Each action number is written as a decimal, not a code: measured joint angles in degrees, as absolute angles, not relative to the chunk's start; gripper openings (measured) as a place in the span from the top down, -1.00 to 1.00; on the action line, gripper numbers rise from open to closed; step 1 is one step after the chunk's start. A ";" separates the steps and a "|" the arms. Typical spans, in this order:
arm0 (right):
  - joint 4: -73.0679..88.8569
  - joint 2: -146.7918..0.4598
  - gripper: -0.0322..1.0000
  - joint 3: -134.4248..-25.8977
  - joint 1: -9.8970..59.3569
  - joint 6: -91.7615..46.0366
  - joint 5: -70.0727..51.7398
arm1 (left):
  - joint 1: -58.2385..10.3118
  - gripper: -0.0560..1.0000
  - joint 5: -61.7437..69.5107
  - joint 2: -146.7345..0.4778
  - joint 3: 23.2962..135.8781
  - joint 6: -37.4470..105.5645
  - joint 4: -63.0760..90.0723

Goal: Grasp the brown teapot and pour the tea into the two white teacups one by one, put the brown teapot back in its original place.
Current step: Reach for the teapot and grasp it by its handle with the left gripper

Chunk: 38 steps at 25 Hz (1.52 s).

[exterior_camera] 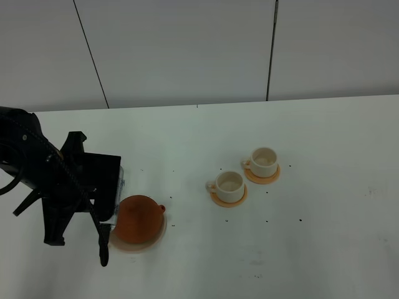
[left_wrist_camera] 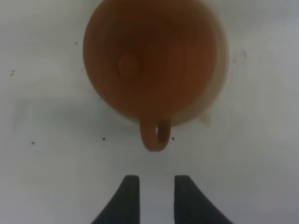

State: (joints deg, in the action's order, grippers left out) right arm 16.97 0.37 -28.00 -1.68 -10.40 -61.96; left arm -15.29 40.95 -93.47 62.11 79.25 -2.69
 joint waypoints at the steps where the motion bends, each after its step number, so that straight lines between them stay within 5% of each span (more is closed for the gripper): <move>1: 16.97 0.37 0.46 -28.00 -1.68 -10.40 -61.96 | -15.29 0.42 40.83 -93.47 62.11 79.25 -2.77; 16: 17.02 0.37 0.46 -28.00 -1.68 -10.40 -61.96 | -15.00 0.16 45.74 -101.89 69.18 67.46 -3.82; 25: 17.02 0.37 0.46 -28.00 -1.68 -10.40 -61.96 | -19.09 0.13 56.81 -108.75 80.10 61.12 -10.69; 38: 17.02 0.37 0.46 -28.00 -1.68 -10.40 -61.96 | -19.84 0.13 61.30 -111.71 81.24 61.26 -13.23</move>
